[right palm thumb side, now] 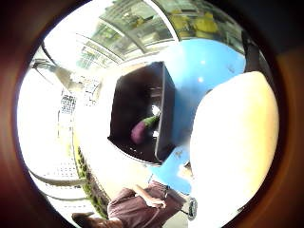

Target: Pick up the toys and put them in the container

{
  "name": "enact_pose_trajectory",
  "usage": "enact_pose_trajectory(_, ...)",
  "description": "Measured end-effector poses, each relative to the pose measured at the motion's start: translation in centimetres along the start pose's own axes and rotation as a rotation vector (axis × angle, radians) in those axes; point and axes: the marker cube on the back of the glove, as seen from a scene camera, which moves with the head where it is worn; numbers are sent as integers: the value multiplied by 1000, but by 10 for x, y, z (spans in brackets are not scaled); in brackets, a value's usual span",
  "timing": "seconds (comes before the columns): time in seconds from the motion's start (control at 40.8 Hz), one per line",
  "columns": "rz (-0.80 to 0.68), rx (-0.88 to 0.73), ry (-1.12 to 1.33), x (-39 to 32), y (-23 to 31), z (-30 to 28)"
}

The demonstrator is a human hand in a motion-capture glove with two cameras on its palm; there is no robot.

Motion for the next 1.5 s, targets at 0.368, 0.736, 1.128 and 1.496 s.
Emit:
enact_pose_trajectory(0.368, -260, 30, -44, -162, -12, -39)
enact_pose_trajectory(0.736, -284, -77, 50, -256, -22, 1)
enact_pose_trajectory(1.128, -300, -332, 24, -241, -1, 8)
enact_pose_trajectory(1.496, 62, -309, 4, -84, 59, -28)
